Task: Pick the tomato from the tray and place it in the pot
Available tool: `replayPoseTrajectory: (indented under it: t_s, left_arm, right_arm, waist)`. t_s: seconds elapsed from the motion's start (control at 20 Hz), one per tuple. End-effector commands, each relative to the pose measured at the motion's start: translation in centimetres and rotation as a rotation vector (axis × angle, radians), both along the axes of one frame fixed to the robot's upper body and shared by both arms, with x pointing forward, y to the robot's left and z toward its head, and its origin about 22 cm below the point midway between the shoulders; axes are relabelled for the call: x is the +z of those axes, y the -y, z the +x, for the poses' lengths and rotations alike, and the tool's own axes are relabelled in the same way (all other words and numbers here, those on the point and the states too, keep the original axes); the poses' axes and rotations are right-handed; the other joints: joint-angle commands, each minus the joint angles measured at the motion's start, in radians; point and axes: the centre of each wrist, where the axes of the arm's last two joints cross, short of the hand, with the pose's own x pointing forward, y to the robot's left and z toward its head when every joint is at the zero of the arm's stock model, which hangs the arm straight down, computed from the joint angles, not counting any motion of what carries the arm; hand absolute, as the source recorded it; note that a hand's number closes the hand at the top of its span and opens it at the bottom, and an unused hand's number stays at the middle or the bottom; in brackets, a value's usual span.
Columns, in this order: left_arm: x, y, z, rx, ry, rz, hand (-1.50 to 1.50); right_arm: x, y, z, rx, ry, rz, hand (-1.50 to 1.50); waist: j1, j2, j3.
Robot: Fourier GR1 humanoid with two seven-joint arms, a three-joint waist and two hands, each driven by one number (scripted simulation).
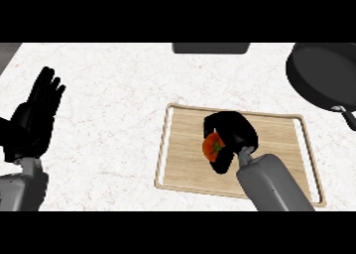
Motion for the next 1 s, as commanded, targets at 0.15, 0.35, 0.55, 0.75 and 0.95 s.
replayPoseTrajectory:
  t_s: [0.15,0.35,0.55,0.75,0.95]
  left_arm:
    - [-0.9,-0.7,-0.3,0.017,-0.010,0.012,0.00]
    - [0.6,-1.4,-0.4,0.023,-0.002,-0.002,0.00]
    - [1.1,0.3,-0.2,0.004,0.006,0.000,0.00]
    - [0.2,-1.0,-2.0,0.003,0.007,-0.003,0.00]
    - [-0.2,-0.9,-0.2,0.004,0.014,0.006,0.00]
  right_arm:
    - [4.3,1.6,-0.3,-0.074,0.162,0.137,1.50]
    - [8.0,2.0,-1.3,-0.258,0.399,0.259,1.50]
    - [12.0,4.9,-1.1,-0.380,0.617,0.289,1.50]
    - [14.2,7.2,-1.1,-0.486,0.705,0.330,1.50]
    - [16.3,11.3,-0.6,-0.554,0.751,0.314,1.50]
  waist:
    - [-0.011,-0.001,0.002]
    - [-0.021,-0.007,0.002]
    - [-0.020,-0.006,0.002]
    - [-0.004,-0.004,0.002]
    - [-0.009,0.000,0.002]
